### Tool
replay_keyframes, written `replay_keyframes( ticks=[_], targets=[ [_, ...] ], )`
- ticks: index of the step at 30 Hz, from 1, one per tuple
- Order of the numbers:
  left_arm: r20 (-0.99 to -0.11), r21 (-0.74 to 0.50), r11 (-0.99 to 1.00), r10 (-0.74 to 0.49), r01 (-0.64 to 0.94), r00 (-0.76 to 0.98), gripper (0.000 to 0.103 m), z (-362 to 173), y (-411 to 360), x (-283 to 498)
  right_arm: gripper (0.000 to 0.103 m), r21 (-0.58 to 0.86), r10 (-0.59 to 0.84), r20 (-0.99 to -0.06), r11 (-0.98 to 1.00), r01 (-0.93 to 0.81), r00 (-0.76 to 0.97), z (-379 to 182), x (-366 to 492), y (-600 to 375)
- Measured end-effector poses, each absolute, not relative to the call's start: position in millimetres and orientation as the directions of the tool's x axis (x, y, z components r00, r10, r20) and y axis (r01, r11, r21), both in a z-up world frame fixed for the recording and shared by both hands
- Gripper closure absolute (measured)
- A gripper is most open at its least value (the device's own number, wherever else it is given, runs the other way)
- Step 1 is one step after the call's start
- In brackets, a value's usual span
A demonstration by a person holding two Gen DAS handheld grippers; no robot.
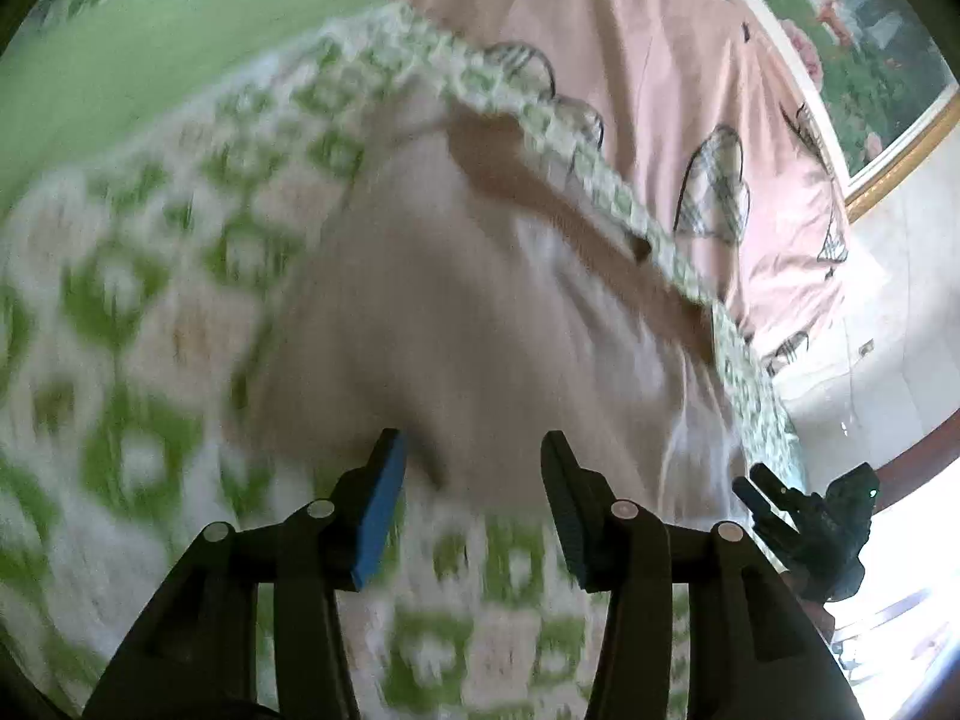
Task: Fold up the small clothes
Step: 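Release the hem from both grippers and withdraw them from the folded sweater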
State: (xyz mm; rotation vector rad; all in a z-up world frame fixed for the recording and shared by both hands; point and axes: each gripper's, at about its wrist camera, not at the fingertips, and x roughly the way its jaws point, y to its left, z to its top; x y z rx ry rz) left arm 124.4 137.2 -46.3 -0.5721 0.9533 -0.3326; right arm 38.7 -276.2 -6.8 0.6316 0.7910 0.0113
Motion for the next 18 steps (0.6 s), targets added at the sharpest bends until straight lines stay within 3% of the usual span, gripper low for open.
replay_keyframes(
  ticks=[6, 8, 18],
  targets=[
    [-0.673, -0.63, 0.777, -0.536, -0.015, 0.51, 0.05, -68, 121, 96, 0.053, 0.562, 0.267, -0.659, 0.796, 0.225, 0.703, -14, 5, -260],
    [-0.662, -0.64, 0.768, -0.536, -0.022, 0.523, 0.041, -67, 118, 92, 0.053, 0.561, 0.272, -0.661, 0.798, 0.221, 0.699, -14, 0, -255],
    [-0.622, -0.694, 0.713, -0.523, -0.1, 0.582, 0.038, -73, 122, 122, 0.051, 0.57, 0.292, -0.663, 0.794, 0.211, 0.689, -16, -9, -246]
  ],
)
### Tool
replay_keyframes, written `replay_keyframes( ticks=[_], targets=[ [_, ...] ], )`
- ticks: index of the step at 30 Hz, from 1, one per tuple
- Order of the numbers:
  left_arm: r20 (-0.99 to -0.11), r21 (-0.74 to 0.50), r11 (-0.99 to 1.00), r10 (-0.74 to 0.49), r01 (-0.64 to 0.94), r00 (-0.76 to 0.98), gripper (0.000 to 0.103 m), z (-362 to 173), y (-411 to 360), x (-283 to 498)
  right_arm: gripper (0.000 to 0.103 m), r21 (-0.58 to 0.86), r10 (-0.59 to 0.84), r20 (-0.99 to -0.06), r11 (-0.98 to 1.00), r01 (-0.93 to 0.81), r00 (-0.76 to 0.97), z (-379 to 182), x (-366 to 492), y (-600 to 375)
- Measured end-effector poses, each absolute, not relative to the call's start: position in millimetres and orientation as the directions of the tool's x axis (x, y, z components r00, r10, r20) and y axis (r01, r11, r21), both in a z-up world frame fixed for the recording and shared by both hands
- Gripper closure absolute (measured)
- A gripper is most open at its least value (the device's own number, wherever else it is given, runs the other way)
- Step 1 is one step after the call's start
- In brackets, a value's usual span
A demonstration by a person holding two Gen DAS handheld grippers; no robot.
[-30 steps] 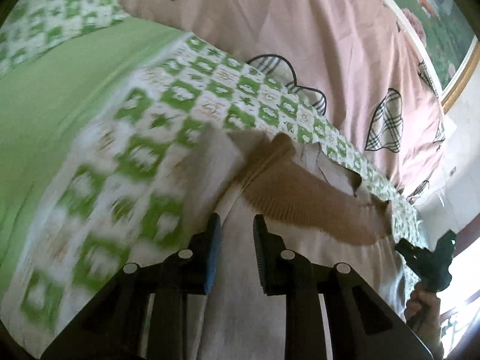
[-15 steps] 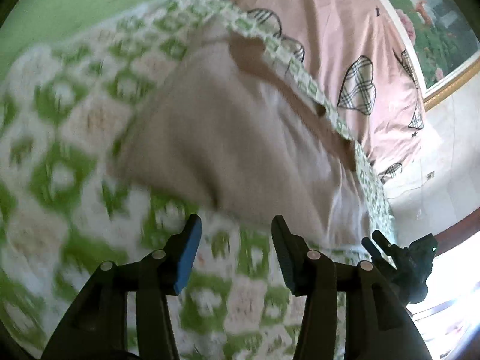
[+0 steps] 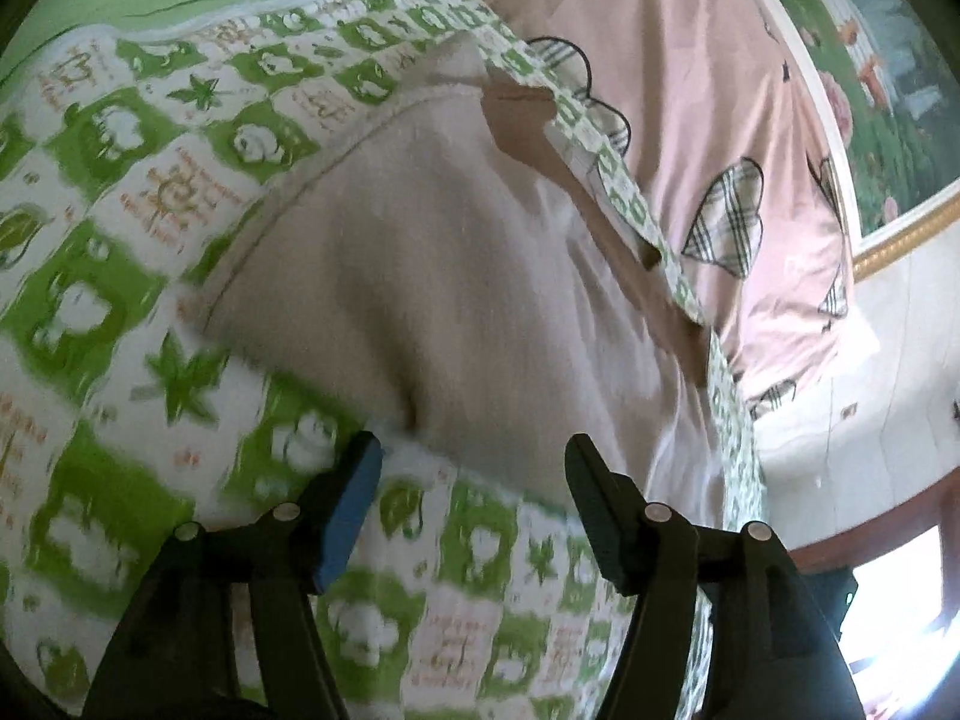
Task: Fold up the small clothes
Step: 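Release the hem from both grippers and withdraw them from the folded sweater, then grasp the folded sweater edge with the right gripper while the left gripper grasps it too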
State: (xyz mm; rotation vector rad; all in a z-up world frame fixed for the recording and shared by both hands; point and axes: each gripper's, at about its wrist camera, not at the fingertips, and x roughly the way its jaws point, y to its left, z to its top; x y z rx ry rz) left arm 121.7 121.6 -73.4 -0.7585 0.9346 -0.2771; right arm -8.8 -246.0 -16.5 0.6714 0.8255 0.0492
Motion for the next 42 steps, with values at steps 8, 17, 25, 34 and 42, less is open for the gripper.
replay_keyframes(
  ticks=[8, 17, 25, 34, 42],
  targets=[
    [-0.59, -0.716, 0.679, -0.465, -0.162, 0.66, 0.037, -75, 130, 168, 0.05, 0.584, 0.302, -0.65, 0.786, 0.204, 0.697, -12, -2, -251],
    [-0.622, -0.588, 0.799, -0.347, -0.125, 0.702, 0.084, -42, 101, 185, 0.05, 0.588, 0.298, -0.62, 0.789, 0.179, 0.725, -1, 32, -279],
    [-0.569, -0.429, 0.876, -0.452, 0.221, 0.687, 0.096, 21, -8, 181, 0.05, 0.582, 0.307, -0.621, 0.797, 0.162, 0.722, 12, 71, -314],
    [-0.669, -0.329, 0.862, -0.501, 0.385, 0.549, 0.096, -21, -108, 186, 0.031, 0.751, 0.558, -0.546, 0.657, 0.069, 0.625, -4, 134, -321],
    [-0.668, -0.291, 0.859, -0.498, 0.421, 0.553, 0.096, -19, -105, 182, 0.031, 0.796, 0.659, -0.529, 0.603, 0.044, 0.535, -31, 204, -285]
  ],
)
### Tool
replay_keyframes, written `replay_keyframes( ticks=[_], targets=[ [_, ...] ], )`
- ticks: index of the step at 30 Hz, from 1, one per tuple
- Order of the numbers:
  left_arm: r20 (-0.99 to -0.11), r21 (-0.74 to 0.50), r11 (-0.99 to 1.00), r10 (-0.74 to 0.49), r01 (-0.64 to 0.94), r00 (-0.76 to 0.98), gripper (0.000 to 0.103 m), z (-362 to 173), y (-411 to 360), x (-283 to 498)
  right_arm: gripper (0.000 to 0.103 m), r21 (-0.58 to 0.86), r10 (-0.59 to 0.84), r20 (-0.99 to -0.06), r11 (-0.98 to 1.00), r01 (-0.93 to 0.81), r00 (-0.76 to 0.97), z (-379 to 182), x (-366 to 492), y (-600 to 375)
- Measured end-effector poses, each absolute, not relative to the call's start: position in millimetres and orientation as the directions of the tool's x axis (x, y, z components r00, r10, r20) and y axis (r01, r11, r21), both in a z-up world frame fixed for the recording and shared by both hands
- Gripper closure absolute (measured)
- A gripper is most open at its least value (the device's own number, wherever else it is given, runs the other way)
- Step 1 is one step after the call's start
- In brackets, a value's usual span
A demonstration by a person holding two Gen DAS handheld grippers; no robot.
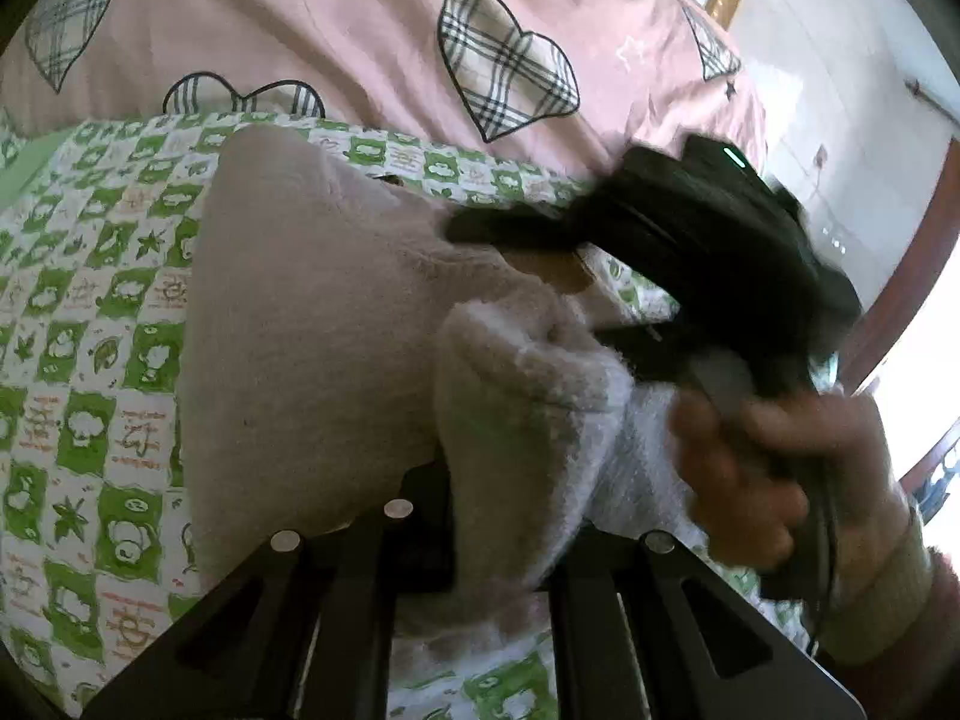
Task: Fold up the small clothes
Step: 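Grasp the folded sweater edge with the right gripper while the left gripper grasps it too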
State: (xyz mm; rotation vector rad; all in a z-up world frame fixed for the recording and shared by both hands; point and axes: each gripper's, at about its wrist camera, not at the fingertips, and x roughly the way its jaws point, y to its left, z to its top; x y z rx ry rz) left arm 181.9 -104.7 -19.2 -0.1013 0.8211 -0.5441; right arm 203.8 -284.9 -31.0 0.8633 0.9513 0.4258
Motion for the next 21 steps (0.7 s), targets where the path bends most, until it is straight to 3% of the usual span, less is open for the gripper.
replay_keyframes(
  ticks=[2, 4, 13, 21],
  targets=[
    [-0.675, -0.265, 0.86, -0.488, 0.436, 0.553, 0.096, -20, -106, 176, 0.038, 0.771, 0.644, -0.553, 0.636, 0.033, 0.528, -30, 221, -278],
    [-0.677, -0.247, 0.862, -0.481, 0.444, 0.557, 0.096, -17, -108, 175, 0.083, 0.744, 0.623, -0.586, 0.667, 0.038, 0.518, -30, 234, -273],
    [-0.643, -0.271, 0.785, -0.578, 0.557, 0.503, 0.096, 11, -156, 165, 0.086, 0.614, 0.5, -0.593, 0.788, -0.049, 0.631, 34, 189, -309],
    [-0.719, -0.253, 0.754, -0.566, 0.606, 0.404, 0.095, -33, -223, 170, 0.086, 0.482, 0.34, -0.717, 0.873, 0.08, 0.609, -2, 162, -365]
  ],
)
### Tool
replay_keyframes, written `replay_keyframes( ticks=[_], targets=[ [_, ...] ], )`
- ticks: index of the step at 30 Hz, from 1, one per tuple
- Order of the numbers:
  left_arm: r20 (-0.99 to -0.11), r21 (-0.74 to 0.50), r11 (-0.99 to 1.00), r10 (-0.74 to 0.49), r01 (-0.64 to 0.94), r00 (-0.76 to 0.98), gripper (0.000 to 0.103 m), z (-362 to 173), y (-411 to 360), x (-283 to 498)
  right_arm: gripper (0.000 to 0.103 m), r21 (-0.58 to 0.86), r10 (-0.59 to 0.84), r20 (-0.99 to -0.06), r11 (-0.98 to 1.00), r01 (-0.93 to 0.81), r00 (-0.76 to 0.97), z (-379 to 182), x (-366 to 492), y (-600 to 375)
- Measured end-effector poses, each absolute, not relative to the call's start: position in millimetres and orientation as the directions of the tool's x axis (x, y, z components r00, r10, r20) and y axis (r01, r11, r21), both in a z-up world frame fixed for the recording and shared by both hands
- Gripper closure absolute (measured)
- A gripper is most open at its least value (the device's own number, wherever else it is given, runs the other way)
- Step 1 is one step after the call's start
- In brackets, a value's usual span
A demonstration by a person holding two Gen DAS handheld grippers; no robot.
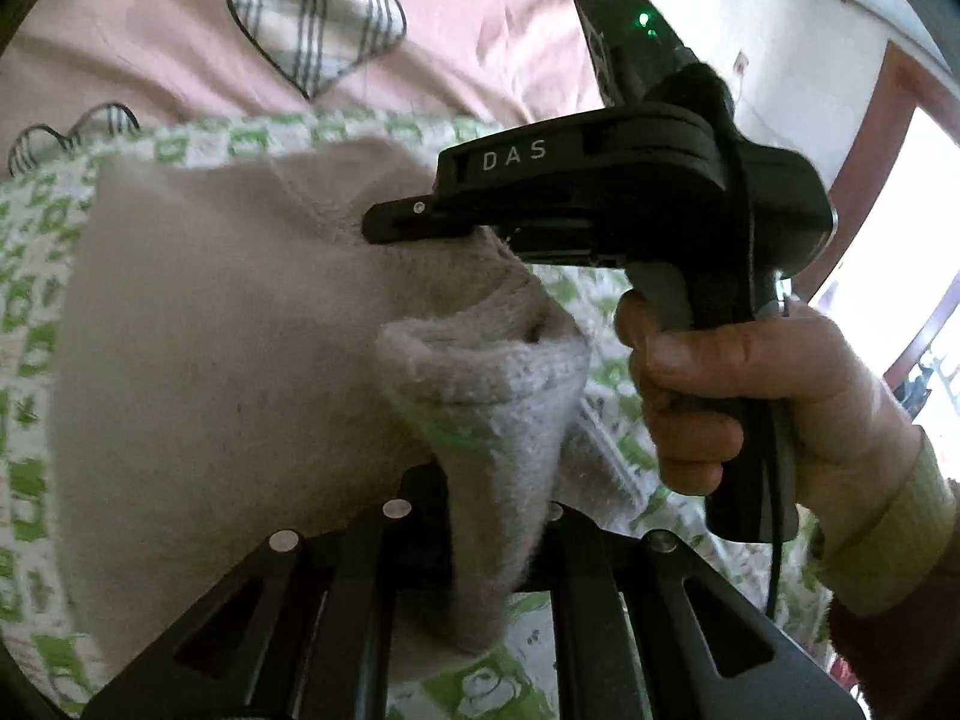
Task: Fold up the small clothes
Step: 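Grasp the folded sweater edge with the right gripper while the left gripper grasps it too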
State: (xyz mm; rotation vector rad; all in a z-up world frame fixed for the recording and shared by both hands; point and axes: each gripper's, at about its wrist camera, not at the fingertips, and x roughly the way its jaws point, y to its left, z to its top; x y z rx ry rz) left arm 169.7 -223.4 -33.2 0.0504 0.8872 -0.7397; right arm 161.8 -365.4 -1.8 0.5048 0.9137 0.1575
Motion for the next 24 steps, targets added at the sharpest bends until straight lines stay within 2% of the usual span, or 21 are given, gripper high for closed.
replay_keyframes(
  ticks=[4, 9, 11, 14, 15, 17, 18, 19, 22, 24],
  targets=[
    [-0.726, -0.262, 0.753, -0.566, 0.603, 0.391, 0.088, -43, -225, 173, 0.086, 0.476, 0.326, -0.714, 0.875, 0.087, 0.62, -16, 159, -371],
    [-0.729, -0.307, 0.722, -0.598, 0.621, 0.335, 0.065, -33, -213, 165, 0.085, 0.453, 0.289, -0.709, 0.886, 0.101, 0.643, -14, 154, -374],
    [-0.731, -0.314, 0.723, -0.598, 0.616, 0.329, 0.051, -27, -201, 157, 0.085, 0.429, 0.264, -0.716, 0.896, 0.11, 0.646, -12, 148, -375],
    [-0.726, -0.329, 0.735, -0.598, 0.594, 0.339, 0.039, -16, -175, 146, 0.085, 0.387, 0.211, -0.743, 0.91, 0.151, 0.636, -9, 137, -377],
    [-0.724, -0.33, 0.742, -0.595, 0.584, 0.348, 0.037, -12, -165, 145, 0.081, 0.377, 0.198, -0.747, 0.913, 0.159, 0.635, -7, 133, -378],
    [-0.715, -0.327, 0.768, -0.582, 0.55, 0.387, 0.029, -4, -140, 143, 0.06, 0.357, 0.156, -0.757, 0.912, 0.201, 0.635, -1, 123, -383],
    [-0.713, -0.328, 0.784, -0.572, 0.527, 0.406, 0.027, -2, -129, 148, 0.044, 0.354, 0.138, -0.757, 0.908, 0.224, 0.638, 3, 118, -387],
    [-0.711, -0.334, 0.795, -0.565, 0.506, 0.419, 0.023, 0, -118, 152, 0.034, 0.37, 0.142, -0.748, 0.9, 0.229, 0.649, 7, 114, -389],
    [-0.716, -0.389, 0.821, -0.555, 0.418, 0.424, 0.021, -3, -93, 182, 0.027, 0.467, 0.229, -0.704, 0.862, 0.196, 0.672, 11, 110, -394],
    [-0.703, -0.476, 0.795, -0.601, 0.376, 0.38, 0.021, -9, -81, 199, 0.026, 0.494, 0.267, -0.704, 0.85, 0.184, 0.658, 8, 115, -392]
  ],
)
